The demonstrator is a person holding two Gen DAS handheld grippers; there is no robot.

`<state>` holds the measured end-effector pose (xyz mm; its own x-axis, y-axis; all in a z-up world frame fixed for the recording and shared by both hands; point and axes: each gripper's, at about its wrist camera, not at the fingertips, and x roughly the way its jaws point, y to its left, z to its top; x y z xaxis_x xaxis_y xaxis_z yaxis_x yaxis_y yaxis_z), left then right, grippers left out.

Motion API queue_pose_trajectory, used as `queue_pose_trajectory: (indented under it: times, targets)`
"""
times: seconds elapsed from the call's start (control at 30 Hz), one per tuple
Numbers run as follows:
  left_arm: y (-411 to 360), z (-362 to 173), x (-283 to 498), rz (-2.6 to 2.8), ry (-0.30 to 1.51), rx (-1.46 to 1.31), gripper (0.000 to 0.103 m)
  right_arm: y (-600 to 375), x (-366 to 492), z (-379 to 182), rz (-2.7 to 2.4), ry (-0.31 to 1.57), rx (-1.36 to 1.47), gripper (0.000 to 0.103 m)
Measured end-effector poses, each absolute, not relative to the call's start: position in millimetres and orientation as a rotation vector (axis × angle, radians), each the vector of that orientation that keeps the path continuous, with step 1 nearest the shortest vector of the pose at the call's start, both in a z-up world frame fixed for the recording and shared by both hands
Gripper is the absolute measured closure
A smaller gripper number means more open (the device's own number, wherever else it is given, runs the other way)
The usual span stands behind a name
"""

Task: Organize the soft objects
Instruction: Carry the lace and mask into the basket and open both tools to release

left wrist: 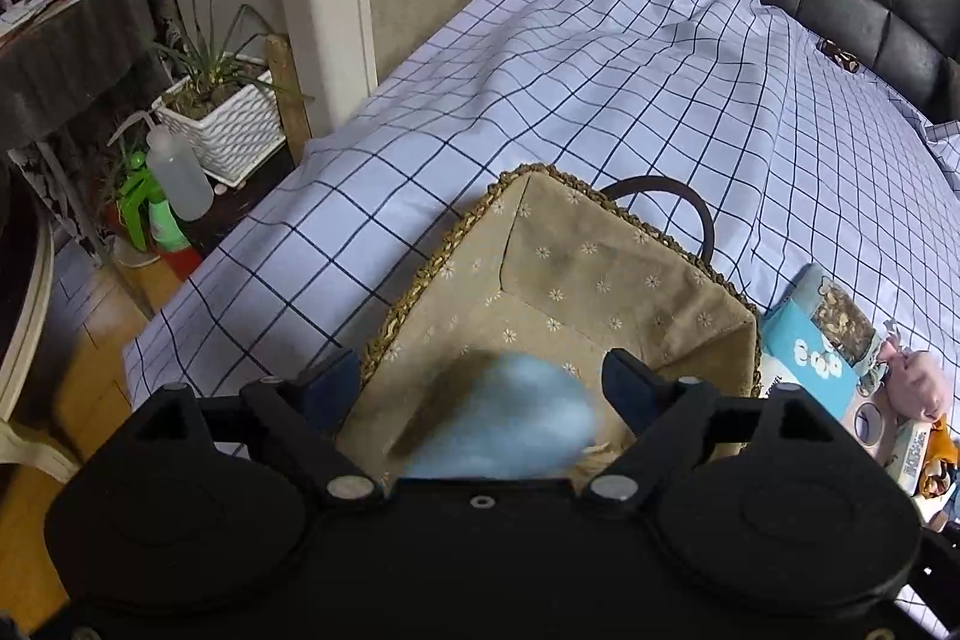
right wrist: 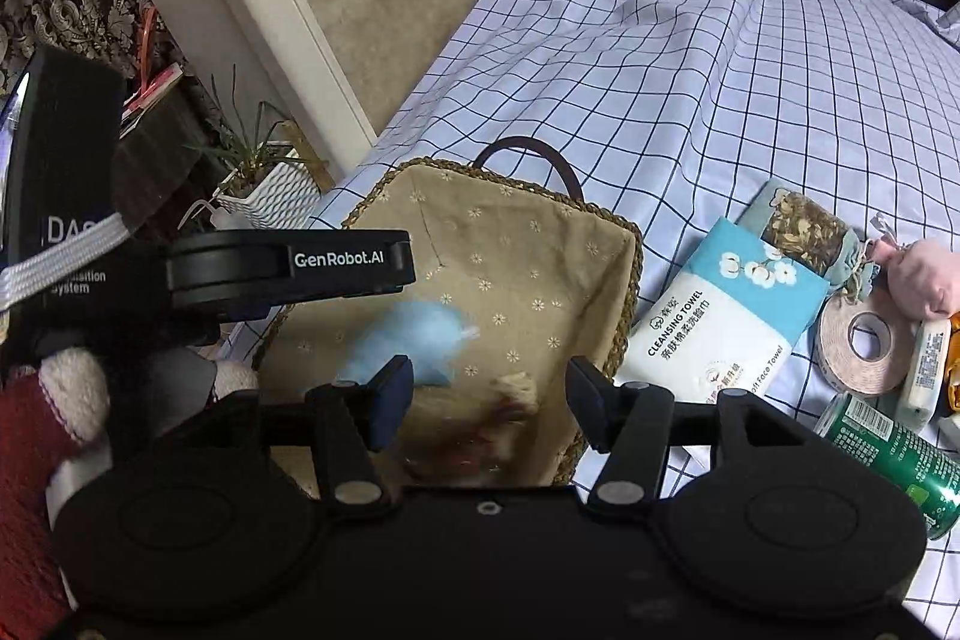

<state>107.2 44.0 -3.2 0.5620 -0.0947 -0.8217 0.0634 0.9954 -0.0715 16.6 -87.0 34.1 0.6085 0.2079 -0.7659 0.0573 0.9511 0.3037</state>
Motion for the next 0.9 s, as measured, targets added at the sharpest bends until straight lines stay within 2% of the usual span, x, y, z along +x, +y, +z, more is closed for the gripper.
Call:
queue_pose_trajectory:
  times: [0.63,0.77,0.9]
  targets:
    - [38,-6,105,-0.087,0.982,-0.029,0.015,-102,9,25,0.015,0.985,0.288,0.045]
    - [36,-5,104,-0.083,0.979,-0.023,0.015,-104,6,24,0.011,0.992,0.281,0.042]
    - [28,-4,101,-0.090,0.978,-0.012,0.015,-109,2,20,-0.004,1.013,0.270,0.033]
